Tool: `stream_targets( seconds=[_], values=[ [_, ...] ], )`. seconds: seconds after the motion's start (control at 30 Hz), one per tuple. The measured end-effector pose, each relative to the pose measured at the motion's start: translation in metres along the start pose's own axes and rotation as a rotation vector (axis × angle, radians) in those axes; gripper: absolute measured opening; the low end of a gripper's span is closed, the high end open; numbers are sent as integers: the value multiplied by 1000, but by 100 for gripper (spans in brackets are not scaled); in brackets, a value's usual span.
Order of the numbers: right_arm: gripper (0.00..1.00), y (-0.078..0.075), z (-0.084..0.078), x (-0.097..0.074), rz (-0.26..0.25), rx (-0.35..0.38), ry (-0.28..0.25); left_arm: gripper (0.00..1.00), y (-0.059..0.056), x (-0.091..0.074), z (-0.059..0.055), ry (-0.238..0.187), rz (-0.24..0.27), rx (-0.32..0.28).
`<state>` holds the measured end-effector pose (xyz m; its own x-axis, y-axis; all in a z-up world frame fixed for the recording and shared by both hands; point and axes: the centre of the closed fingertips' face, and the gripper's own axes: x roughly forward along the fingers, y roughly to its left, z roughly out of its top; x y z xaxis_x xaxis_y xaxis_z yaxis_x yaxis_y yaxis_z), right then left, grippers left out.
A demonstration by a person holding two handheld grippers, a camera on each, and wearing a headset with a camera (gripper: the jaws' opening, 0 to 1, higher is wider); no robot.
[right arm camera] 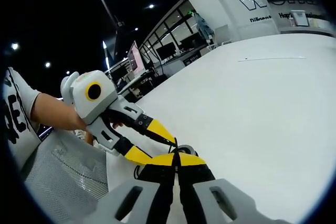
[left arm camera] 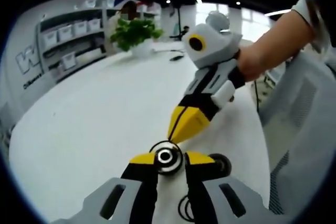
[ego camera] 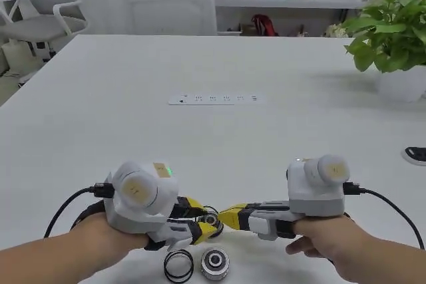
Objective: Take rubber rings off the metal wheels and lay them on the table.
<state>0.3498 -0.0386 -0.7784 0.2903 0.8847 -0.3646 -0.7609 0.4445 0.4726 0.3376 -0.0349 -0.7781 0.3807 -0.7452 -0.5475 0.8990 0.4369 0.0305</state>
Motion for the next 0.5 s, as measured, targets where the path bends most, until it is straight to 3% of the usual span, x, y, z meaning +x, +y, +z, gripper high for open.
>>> stream_targets(
  seconds=[0.23,0.5],
  values=[
    [0,4,4,-3,10,9,-16,35,-3,-20,14,-74,-19,-24],
    [0,7,8,-4,19,16,-27,46,2,-43,16,-110,-3,-42]
  ],
)
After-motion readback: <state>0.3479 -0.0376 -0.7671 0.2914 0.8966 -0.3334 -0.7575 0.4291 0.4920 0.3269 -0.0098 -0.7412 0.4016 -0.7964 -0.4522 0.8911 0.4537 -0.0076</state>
